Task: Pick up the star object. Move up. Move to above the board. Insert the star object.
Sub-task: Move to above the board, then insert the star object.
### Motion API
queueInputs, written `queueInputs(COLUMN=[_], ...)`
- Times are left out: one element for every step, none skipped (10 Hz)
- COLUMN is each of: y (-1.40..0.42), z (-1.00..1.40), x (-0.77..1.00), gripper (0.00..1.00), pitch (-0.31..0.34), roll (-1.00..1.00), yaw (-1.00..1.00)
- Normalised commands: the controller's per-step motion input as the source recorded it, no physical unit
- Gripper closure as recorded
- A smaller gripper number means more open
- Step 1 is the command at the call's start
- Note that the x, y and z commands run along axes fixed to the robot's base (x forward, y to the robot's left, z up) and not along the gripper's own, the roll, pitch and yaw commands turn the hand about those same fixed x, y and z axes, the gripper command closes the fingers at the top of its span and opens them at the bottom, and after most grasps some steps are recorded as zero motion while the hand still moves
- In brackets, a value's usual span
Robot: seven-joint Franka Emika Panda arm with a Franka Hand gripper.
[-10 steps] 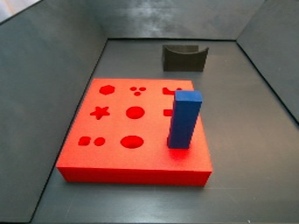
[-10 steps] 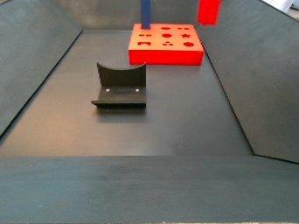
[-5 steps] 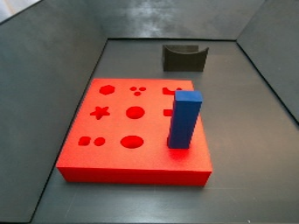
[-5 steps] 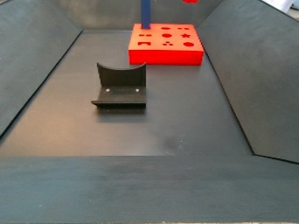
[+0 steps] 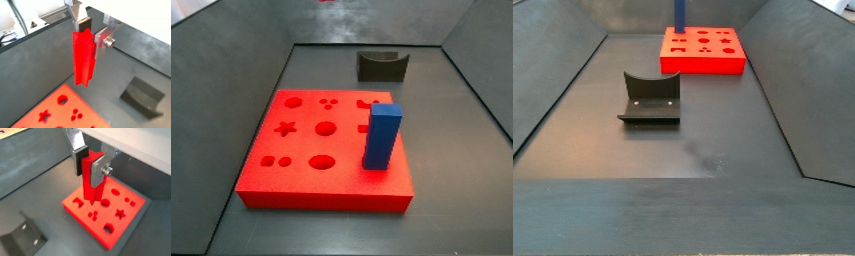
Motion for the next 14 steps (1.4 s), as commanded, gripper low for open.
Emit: queueInputs(y=[-1.00,-0.93,-0.68,-0.42,-0.24,0.00,-0.03,0.00,0.05,0.00,0.00,-0.14,-0.16,-0.23], z=[0.18,0.17,0.14,0.09,0.06,-0.03,-0.12,-0.59,-0.93,-1.00,-0.98,-1.00,-1.00,-1.00], x=[0.30,0.31,0.23,0.17,0.12,0.01,-0.26,-0.75,-0.72,-0.63,-0.54,-0.45,-0.26,-0.20], gripper=[1.00,1.00,1.00,1.00,1.00,1.00,1.00,1.00,1.00,1.00,1.00,1.00,1.00,1.00], pitch=[0.131,0.131,0.129,0.123,0.102,0.006,-0.093,-0.140,-0.060,-0.057,0.001,0.000,0.000,-0.036], roll=[0.00,0.00,0.01,0.01,0.02,0.00,0.00,0.00,0.08,0.07,0.00,0.01,0.00,0.02], yaw=[0.01,0.01,0.01,0.01,0.01,0.00,-0.01,0.01,0.25,0.38,0.33,0.08,0.02,0.00])
